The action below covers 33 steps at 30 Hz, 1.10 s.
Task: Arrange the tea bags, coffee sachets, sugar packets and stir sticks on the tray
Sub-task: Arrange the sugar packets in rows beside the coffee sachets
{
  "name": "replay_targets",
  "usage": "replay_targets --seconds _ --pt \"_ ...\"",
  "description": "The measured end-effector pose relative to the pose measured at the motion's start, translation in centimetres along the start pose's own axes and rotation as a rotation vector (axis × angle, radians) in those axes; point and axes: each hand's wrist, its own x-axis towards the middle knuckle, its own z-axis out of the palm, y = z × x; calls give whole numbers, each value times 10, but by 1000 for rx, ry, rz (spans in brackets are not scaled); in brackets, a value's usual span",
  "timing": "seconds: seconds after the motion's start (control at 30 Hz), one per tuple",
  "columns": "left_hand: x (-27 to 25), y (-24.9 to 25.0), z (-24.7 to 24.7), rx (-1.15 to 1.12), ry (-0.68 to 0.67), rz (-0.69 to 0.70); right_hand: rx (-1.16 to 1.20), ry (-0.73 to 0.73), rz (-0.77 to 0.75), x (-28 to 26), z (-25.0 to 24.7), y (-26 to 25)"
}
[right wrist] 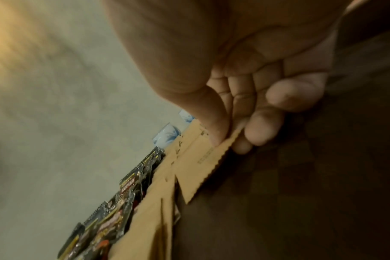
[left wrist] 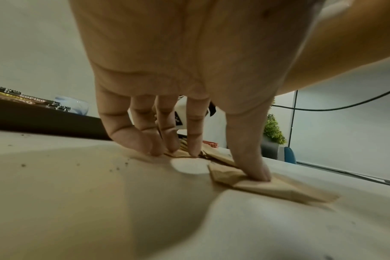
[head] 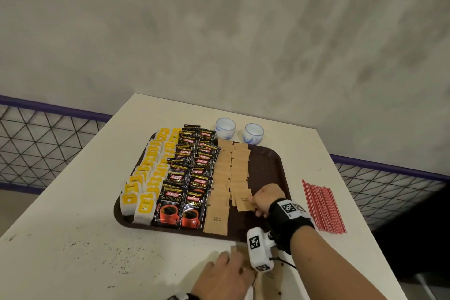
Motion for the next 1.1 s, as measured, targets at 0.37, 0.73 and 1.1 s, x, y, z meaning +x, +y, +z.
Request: replay_targets --seconds 0.37,0.73,1.1 --pt "1 -4 -11 -89 -225 229 -189 3 -85 0 3 -9" --pt "4 -11 -14 -117 -311 244 -275 -2 -456 -6 -9 -21" --pt "3 -15 -4 -164 -247 247 -689 -244 -718 7 -12 -43"
